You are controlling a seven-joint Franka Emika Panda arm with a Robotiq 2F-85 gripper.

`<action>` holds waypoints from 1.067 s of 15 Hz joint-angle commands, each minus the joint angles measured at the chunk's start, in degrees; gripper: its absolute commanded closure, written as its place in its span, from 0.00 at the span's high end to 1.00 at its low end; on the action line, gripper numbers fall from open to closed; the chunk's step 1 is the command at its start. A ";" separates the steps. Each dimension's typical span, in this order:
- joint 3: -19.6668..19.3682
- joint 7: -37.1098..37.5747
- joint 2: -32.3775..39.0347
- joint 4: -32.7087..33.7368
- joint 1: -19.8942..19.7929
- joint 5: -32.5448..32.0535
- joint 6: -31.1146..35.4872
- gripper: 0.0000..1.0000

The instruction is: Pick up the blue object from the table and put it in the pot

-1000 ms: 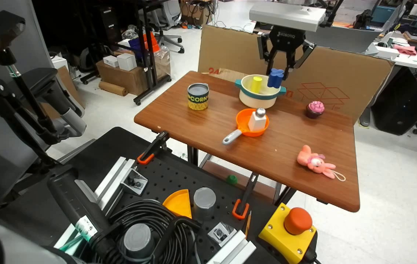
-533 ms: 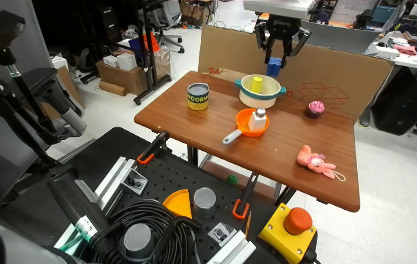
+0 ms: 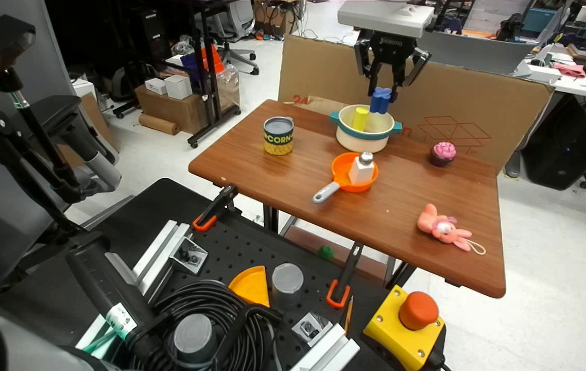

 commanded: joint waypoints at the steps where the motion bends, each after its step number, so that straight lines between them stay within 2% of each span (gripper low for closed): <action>1: 0.18 -1.69 0.31 -0.79 -0.56 -0.24 -0.11 0.22; 16: 0.45 -4.99 -0.17 -3.07 -1.86 0.46 0.41 0.22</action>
